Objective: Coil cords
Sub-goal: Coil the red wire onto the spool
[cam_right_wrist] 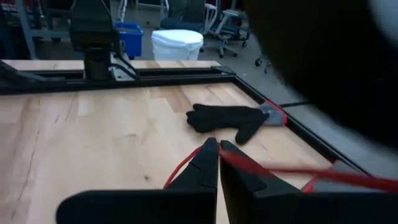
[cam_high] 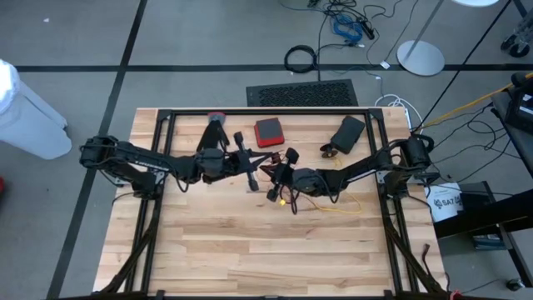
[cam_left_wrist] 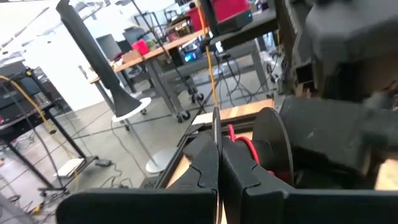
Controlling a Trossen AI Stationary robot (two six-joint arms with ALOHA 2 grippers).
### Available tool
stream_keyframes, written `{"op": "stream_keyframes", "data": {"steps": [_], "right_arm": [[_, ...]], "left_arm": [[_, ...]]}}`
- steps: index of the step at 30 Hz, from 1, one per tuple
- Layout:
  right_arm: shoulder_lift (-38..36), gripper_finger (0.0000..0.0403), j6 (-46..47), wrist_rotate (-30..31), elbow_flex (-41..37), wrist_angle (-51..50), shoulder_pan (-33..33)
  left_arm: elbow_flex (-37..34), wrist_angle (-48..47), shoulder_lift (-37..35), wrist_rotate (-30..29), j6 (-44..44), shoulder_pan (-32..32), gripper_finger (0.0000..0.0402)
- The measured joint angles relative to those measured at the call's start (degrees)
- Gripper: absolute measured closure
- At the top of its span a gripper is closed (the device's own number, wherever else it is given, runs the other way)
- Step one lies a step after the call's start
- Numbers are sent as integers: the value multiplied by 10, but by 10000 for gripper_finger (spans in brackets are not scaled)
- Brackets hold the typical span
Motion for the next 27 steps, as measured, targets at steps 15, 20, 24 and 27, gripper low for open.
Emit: {"op": "stream_keyframes", "data": {"steps": [15, 20, 24, 27], "right_arm": [[0, 385, 22, 6, 2, -100, -3], [0, 357, 23, 7, 2, -111, 4], [0, 332, 20, 9, 2, -114, 11], [0, 317, 17, 11, 2, -125, 18]], "left_arm": [[0, 1, 5, -31, 10, 1, 401], [0, -1, 5, -52, 27, 13, 401], [0, -10, 5, -62, 32, 20, 401], [0, -27, 0, -64, 32, 22, 401]]}}
